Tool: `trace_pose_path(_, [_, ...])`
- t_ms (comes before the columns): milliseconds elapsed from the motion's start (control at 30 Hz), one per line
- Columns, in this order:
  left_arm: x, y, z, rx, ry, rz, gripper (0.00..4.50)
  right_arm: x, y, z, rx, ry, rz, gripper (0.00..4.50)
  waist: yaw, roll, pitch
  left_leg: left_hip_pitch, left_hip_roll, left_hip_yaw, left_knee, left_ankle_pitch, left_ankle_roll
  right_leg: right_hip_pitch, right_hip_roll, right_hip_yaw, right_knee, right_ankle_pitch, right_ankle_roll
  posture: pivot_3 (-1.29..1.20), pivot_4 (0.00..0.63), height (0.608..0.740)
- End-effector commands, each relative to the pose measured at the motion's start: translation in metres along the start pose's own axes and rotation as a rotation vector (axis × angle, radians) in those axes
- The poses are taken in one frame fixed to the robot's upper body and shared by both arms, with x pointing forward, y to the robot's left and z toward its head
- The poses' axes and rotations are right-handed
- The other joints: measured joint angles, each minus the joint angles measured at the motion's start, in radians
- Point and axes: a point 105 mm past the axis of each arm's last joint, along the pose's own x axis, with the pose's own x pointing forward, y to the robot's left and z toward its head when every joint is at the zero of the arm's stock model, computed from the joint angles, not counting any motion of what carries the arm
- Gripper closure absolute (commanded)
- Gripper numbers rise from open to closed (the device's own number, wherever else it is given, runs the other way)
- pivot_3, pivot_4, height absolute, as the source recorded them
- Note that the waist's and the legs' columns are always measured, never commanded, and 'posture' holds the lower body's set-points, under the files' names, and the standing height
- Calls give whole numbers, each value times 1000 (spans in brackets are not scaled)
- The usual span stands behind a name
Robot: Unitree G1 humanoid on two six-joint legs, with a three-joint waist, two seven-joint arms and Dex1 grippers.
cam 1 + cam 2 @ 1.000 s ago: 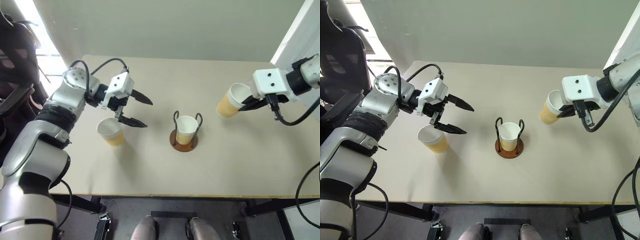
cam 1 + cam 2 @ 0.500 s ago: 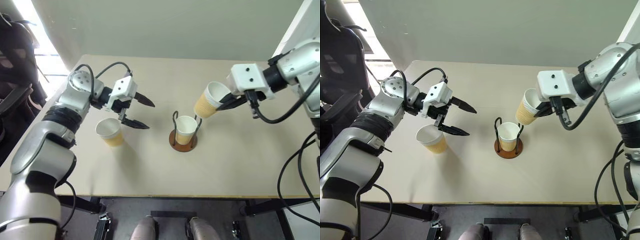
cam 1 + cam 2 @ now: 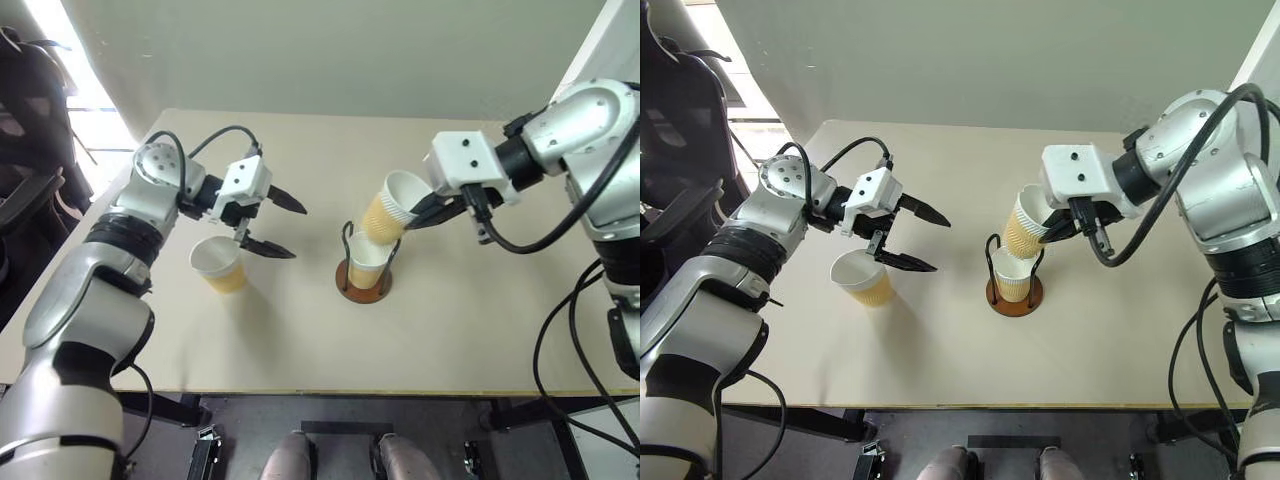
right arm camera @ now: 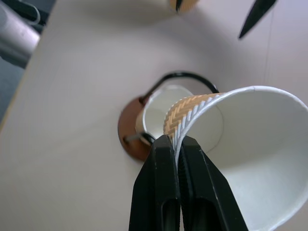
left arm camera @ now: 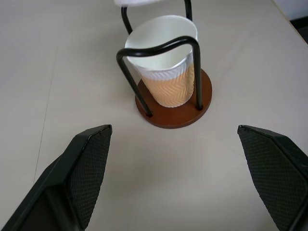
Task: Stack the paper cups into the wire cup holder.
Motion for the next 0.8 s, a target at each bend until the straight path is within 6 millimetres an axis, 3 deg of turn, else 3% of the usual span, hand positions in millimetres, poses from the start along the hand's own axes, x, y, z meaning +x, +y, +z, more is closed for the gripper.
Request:
trace_pose_path(33, [-7, 1, 14, 34, -37, -10, 0, -8, -5, 13, -47, -2, -25, 4462, 1, 0, 0, 0, 0, 0, 0, 0, 0, 0, 0, 0, 0, 0, 0, 0, 150, 740])
trace_pose_path(233, [-10, 8, 25, 20, -90, 22, 0, -3, -2, 10, -39, -6, -10, 4462, 0, 0, 0, 0, 0, 0, 0, 0, -1, -1, 0, 0, 0, 0, -1, 0, 150, 740])
trace_pose_path(567, [-19, 7, 10, -18, -70, 66, 0, 18, 8, 0, -56, 10, 43, 4462, -2, 0, 0, 0, 0, 0, 0, 1, -2, -2, 0, 0, 3, 0, -1, 0, 150, 740])
trace_pose_path(800, [-20, 2, 0, -25, -54, 70, 0, 25, 2, 1, -73, 6, 40, 4462, -3, 0, 0, 0, 0, 0, 0, 2, -2, -2, 0, 0, 4, -1, -1, 0, 150, 740])
